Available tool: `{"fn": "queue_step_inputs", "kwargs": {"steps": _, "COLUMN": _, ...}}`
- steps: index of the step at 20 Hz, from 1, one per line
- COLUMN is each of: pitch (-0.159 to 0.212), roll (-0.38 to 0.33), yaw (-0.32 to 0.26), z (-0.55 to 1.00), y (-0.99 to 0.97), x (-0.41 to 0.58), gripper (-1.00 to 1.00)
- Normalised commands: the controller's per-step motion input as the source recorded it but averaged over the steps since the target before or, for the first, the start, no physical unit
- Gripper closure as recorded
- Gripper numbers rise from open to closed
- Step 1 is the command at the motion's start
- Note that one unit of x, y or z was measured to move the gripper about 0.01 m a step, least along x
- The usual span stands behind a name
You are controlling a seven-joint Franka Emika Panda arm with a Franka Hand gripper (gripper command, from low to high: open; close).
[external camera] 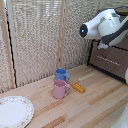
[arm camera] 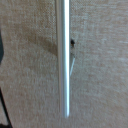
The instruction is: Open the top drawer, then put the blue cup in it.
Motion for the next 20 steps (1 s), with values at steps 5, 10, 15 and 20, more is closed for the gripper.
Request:
{"fn": "queue_step_inputs", "kwargs": {"steps": 5, "pitch": 0.005, "roll": 0.000, "yaw": 0.187, "z": 0.07, "y": -0.46, "x": 0.074, "gripper": -1.00}}
{"fn": "queue_step_inputs", "kwargs": {"steps": 10, "pitch": 0.027, "roll": -0.017, "yaw": 0.090, "z": 0.00, "y": -0.17, "x": 0.036, "gripper": 1.00}}
{"fn": "queue_step_inputs", "kwargs": {"steps": 15, "pitch": 0.037, "roll": 0.022, "yaw": 0.151, "z": -0.03, "y": -0.25, "x": -0.046, "gripper": 1.00}}
{"fn": "queue_step_inputs", "kwargs": {"steps": 20, "pitch": 0.020, "roll": 0.019, "yaw": 0.241, "z": -0.03, "y": -0.51, "x": -0.079, "gripper": 1.00}}
